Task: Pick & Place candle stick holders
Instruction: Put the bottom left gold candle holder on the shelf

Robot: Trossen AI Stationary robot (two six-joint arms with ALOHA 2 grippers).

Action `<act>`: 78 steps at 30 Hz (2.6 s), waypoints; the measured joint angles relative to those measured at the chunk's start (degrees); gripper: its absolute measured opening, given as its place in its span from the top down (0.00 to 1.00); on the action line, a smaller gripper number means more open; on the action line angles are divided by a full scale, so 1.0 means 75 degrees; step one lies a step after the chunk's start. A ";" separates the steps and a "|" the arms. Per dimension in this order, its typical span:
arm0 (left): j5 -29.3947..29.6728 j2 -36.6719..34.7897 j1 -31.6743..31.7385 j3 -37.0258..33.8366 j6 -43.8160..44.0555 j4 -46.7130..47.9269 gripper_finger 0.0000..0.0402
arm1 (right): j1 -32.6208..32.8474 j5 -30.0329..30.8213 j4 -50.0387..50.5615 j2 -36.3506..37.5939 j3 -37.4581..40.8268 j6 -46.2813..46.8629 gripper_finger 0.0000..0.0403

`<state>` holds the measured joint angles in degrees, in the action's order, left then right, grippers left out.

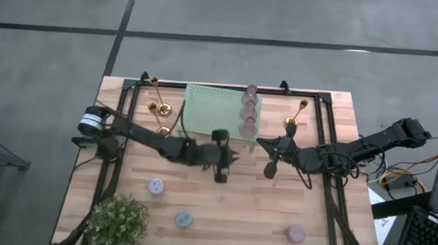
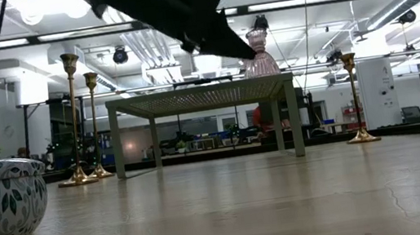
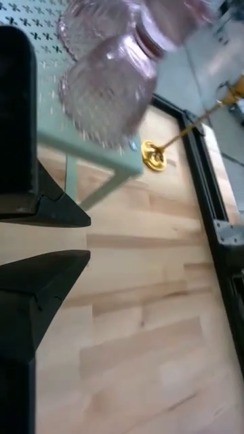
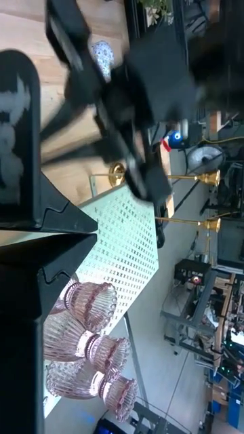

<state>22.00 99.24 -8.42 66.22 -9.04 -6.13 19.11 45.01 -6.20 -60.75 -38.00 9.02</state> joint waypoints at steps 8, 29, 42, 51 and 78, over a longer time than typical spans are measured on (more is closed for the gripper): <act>0.0479 0.0000 -0.1225 -0.0199 0.0273 -0.0069 0.83 | 0.0000 0.0000 -0.0003 0.0000 0.0006 0.0046 0.98; 0.0472 -0.0948 -0.1825 -0.0997 0.2224 0.1633 0.83 | 0.0003 -0.0023 -0.0006 0.0003 0.0025 0.0178 0.98; -0.1370 -0.2670 -0.2183 -0.1036 0.3460 0.3343 0.83 | 0.0003 -0.0023 -0.0009 0.0003 0.0041 0.0204 0.98; -0.1275 -0.3037 -0.2928 -0.1221 0.4494 0.3532 0.83 | 0.0006 -0.0085 -0.0009 0.0003 0.0041 0.0312 0.98; 0.5328 -0.3956 -0.4002 -0.1894 0.7589 0.4361 0.83 | 0.0373 -0.1620 -0.0008 -0.0020 0.0119 0.1421 0.98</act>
<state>61.96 69.57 -38.44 52.01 47.88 26.58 21.91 32.87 -6.25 -60.90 -37.11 19.67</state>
